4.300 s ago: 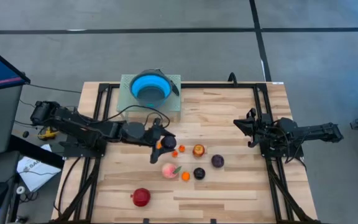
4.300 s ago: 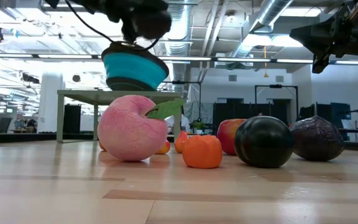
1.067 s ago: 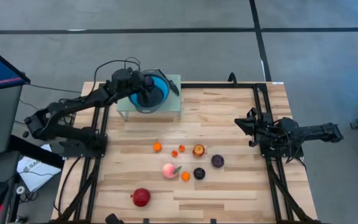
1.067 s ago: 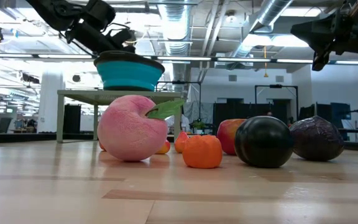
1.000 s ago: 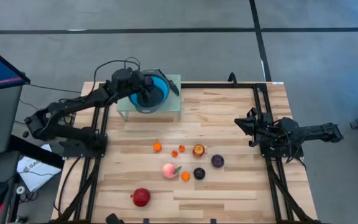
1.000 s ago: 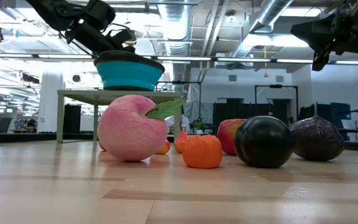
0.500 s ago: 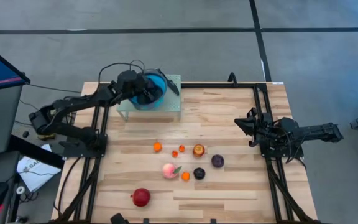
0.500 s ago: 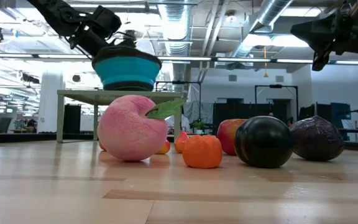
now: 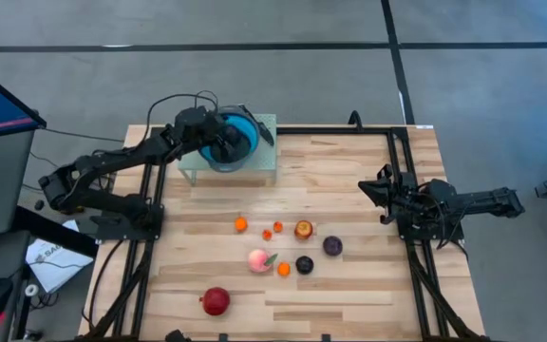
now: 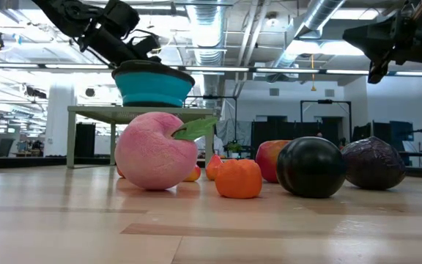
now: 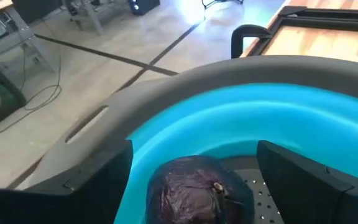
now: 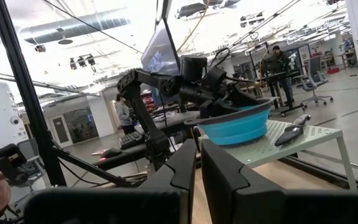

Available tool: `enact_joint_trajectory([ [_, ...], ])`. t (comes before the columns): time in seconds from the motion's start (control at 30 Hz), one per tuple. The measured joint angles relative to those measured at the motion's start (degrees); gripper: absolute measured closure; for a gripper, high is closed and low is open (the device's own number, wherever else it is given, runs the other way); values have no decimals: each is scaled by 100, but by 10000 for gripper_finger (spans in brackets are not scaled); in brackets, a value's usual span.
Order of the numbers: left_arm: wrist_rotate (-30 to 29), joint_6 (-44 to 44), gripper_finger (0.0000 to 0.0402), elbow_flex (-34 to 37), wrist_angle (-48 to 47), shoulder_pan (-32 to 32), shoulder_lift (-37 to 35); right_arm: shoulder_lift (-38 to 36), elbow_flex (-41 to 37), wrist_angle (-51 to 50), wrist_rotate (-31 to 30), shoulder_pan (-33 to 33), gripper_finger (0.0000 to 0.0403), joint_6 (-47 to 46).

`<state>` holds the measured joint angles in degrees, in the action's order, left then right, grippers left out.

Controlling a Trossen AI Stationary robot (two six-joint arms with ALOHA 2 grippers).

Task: Pick & Place Fruit
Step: Put the orange peach into the blue strainer bowl on the shelf

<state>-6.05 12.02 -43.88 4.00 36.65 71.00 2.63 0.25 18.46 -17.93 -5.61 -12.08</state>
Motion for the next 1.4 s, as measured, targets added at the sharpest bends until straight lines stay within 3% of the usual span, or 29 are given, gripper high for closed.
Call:
enact_joint_trajectory([
  [0.33,-150,86,84,1,31,-777,-1570,0,2,-8,-13,107,381,0],
  [0.5,-108,131,100,151,-107,-1956,-2213,99,2,74,-13,250,378,-113],
  [0.6,-695,94,110,421,-182,-2925,-2220,618,44,-37,-13,291,364,-412],
  [0.73,-2065,-354,121,759,-193,-4319,-1834,1676,423,4,99,237,330,-452],
  [0.83,-2622,-1051,125,822,-206,-5200,-1410,2736,877,-237,396,187,299,-447],
  [0.97,-2711,-2331,128,820,-217,-5989,-910,4360,1826,-947,1156,226,247,-71],
  [1.17,-2723,-4273,137,815,-900,-6557,-348,6683,3731,-2609,2723,470,138,1220],
  [1.4,-2751,-5183,151,834,-1561,-6645,61,8856,5826,-4724,2836,455,44,3314],
])
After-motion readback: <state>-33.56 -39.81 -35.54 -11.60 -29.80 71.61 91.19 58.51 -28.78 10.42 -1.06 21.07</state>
